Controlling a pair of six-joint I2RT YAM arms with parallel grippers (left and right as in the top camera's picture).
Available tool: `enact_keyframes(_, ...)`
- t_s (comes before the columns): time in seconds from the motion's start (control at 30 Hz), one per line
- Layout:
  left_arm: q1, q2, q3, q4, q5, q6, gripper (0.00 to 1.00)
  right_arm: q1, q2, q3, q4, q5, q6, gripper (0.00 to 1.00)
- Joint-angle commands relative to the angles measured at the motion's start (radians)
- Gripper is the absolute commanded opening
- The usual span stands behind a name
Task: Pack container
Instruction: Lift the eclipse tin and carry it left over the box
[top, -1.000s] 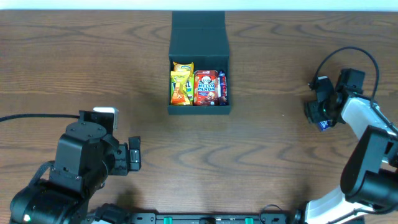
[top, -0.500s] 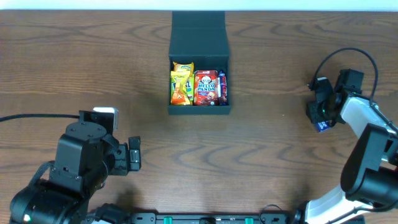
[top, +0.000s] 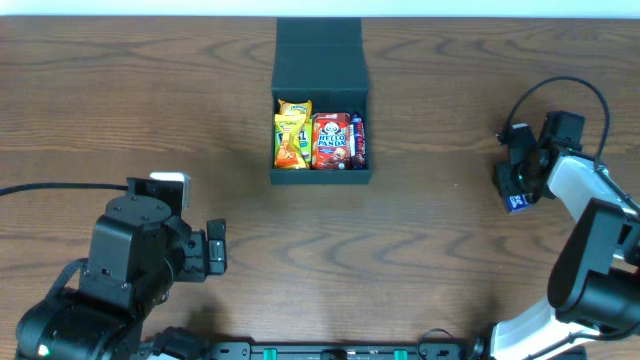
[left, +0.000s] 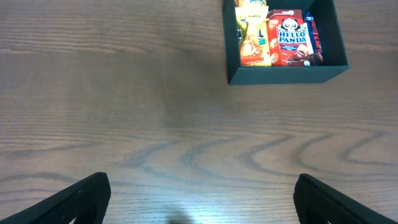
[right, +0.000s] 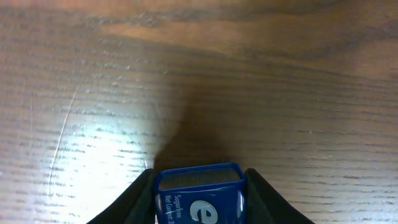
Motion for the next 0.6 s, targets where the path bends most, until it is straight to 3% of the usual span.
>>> enact_keyframes(0.0,0.003,-0.003,0.012,0.000,0.000,0.021,0.95,0.000,0.008,-0.004,0.013,-0.008,0.112,0.02)
enact_keyframes(0.27,0.003,-0.003,0.012,0.000,0.000,0.021,0.95,0.110,0.008,0.070,-0.016,-0.009,0.297,0.01)
enact_keyframes(0.57,0.003,-0.003,0.012,0.000,0.000,0.021,0.95,0.303,0.008,0.336,-0.192,-0.009,0.414,0.01)
